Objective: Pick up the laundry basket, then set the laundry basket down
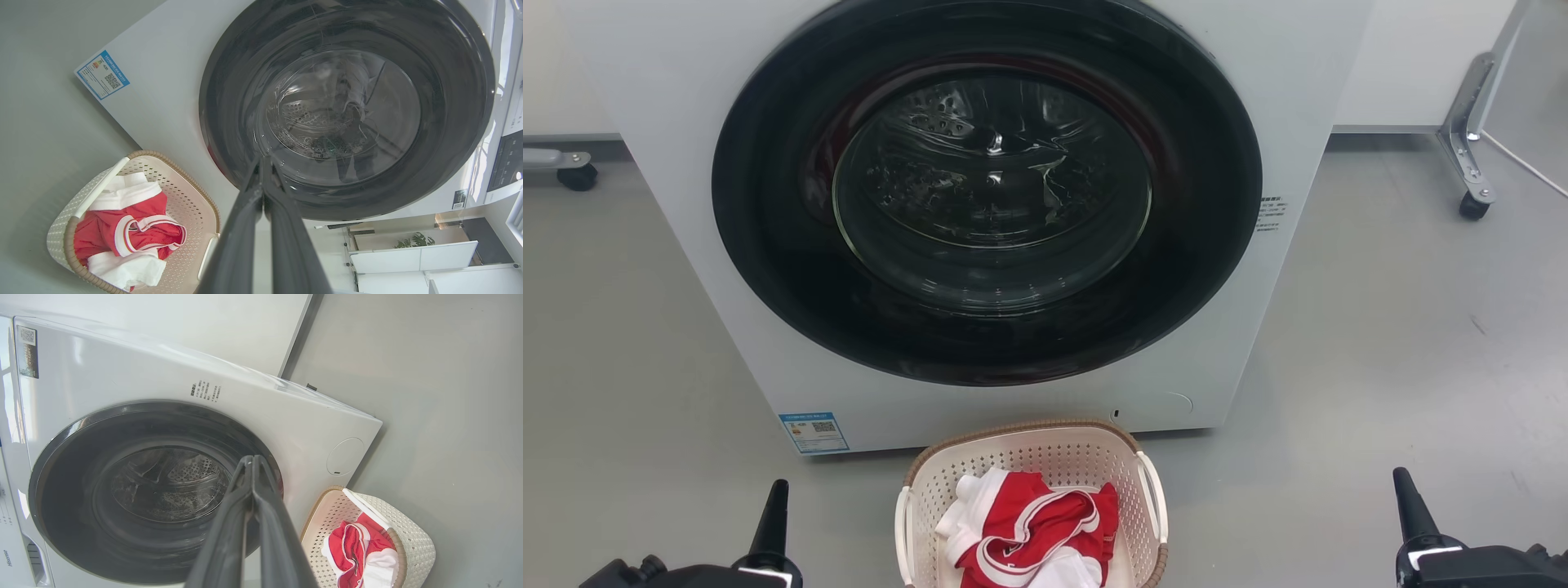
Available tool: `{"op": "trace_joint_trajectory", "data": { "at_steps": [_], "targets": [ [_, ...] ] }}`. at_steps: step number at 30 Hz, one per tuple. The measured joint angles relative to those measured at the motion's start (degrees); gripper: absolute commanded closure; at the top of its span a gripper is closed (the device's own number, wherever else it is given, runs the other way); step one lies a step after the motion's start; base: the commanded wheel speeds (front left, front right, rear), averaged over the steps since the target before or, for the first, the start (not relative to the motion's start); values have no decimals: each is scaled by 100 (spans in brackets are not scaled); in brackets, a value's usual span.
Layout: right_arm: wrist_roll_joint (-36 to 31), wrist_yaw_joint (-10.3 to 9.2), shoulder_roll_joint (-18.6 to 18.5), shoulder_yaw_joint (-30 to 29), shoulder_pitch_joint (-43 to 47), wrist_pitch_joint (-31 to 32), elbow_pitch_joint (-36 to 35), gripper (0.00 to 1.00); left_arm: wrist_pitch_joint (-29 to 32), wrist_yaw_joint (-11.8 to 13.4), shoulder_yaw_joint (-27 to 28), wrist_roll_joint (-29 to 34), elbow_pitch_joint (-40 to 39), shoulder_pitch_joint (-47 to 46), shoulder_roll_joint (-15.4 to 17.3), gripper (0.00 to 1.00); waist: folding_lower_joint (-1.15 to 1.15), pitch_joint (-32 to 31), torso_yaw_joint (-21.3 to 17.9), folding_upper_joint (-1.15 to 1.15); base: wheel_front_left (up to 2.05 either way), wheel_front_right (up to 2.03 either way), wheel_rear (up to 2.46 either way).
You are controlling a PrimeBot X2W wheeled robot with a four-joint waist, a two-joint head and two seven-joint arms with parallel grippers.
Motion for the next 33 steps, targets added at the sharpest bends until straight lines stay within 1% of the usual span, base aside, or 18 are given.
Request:
{"op": "trace_joint_trajectory", "data": {
  "at_steps": [23, 26, 33],
  "targets": [
    [1748, 339, 21, -588, -258, 465, 142, 100, 465, -341, 400, -1635, 105, -321, -99, 100, -1, 42, -23, 0, 0, 0, 0],
    [1774, 350, 21, -603, -304, 493, 146, 100, 483, -353, 408, -1729, 105, -348, -108, 100, -1, 42, -23, 0, 0, 0, 0],
    [1774, 356, 23, -604, -316, 493, 146, 100, 483, -353, 409, -1731, 109, -348, -110, 100, -1, 42, -23, 0, 0, 0, 0]
  ]
}}
